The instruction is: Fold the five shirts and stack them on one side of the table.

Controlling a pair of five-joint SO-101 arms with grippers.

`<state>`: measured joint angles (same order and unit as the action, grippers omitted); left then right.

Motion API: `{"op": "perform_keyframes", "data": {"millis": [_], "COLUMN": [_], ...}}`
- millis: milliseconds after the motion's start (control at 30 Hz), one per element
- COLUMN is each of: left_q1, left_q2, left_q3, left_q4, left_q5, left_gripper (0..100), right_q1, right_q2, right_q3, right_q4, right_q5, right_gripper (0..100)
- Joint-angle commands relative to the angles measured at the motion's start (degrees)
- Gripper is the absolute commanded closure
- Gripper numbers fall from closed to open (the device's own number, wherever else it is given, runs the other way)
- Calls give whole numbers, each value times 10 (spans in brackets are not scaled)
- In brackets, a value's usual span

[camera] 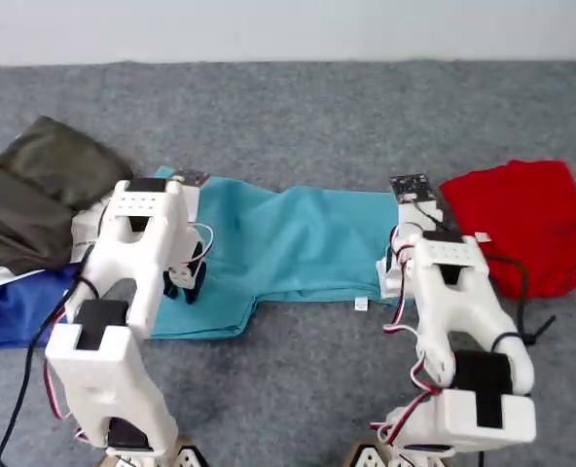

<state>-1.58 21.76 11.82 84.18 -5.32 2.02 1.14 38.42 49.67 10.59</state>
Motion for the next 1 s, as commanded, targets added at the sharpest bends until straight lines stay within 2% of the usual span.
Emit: {"op": "perform_keyframes", "data": {"millis": [0,200,367,633,833,967], "left_q1": [-3,-3,-3,1,1,1], "left_q2": [17,56,75,76,76,77], "left_q3": [-18,-19,-19,-19,-19,-18], "left_q4": [-19,-21,-21,-21,-21,-21], "left_q5": [4,4,4,4,4,4], "left_gripper": [899,899,900,900,900,900], "right_q1": [-6,-4,40,124,124,125], "right_q2": [5,5,5,10,10,8], "right_q3": [-35,-50,-81,-198,-108,-48], "right_q4": [42,74,84,223,160,113], "right_q5": [25,63,91,144,145,113], "right_gripper": [986,989,989,988,986,947]}}
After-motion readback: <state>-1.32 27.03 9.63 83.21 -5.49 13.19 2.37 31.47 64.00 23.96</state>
